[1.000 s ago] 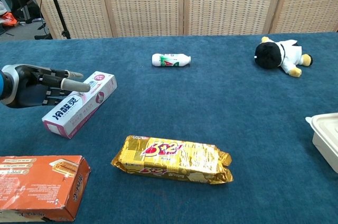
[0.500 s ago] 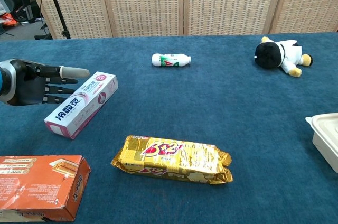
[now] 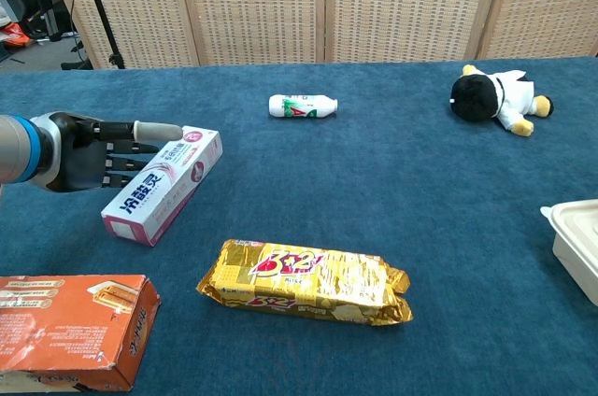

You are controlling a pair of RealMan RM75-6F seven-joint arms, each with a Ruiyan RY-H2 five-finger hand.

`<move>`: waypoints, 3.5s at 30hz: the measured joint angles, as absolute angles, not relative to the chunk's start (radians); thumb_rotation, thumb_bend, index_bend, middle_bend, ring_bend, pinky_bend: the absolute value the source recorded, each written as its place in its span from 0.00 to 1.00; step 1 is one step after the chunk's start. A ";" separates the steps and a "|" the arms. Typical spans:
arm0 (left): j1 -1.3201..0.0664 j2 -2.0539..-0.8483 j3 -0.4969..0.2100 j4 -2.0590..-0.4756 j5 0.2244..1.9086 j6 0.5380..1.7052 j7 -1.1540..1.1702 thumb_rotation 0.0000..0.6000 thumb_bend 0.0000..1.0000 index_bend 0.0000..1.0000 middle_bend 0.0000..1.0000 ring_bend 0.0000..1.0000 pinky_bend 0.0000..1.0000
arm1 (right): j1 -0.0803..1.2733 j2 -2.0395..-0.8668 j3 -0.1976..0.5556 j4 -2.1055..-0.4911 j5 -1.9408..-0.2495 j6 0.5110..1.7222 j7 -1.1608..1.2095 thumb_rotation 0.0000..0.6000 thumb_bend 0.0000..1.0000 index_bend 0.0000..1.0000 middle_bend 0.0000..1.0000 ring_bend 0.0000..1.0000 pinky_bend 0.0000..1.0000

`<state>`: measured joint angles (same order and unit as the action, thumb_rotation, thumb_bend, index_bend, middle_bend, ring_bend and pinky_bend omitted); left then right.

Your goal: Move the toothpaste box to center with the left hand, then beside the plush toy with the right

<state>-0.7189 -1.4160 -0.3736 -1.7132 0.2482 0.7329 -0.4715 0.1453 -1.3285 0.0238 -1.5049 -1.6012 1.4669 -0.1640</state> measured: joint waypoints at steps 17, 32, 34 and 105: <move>-0.719 -1.592 -0.425 -1.603 0.375 0.782 -0.477 1.00 0.00 0.00 0.00 0.00 0.00 | 0.152 -1.335 0.024 -1.494 -1.589 1.446 -0.155 1.00 0.41 0.04 0.00 0.00 0.00; -0.765 -1.664 -0.493 -1.519 0.368 0.742 -0.455 1.00 0.00 0.00 0.00 0.00 0.00 | 0.163 -1.344 0.033 -1.474 -1.563 1.420 -0.147 1.00 0.41 0.04 0.00 0.00 0.00; -0.772 -1.673 -0.496 -1.510 0.367 0.740 -0.447 1.00 0.00 0.00 0.00 0.00 0.00 | 0.164 -1.345 0.034 -1.472 -1.560 1.418 -0.145 1.00 0.41 0.04 0.00 0.00 0.00; -1.055 -2.002 -0.669 -1.180 0.344 0.662 -0.340 1.00 0.00 0.00 0.00 0.00 0.00 | 0.175 -1.327 0.058 -1.450 -1.496 1.389 -0.073 1.00 0.41 0.04 0.00 0.00 0.00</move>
<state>-1.0549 -2.0020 -0.6694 -1.1796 0.3441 0.6625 -0.3401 0.1754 -1.3273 0.0580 -1.4497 -1.4962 1.3889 -0.0727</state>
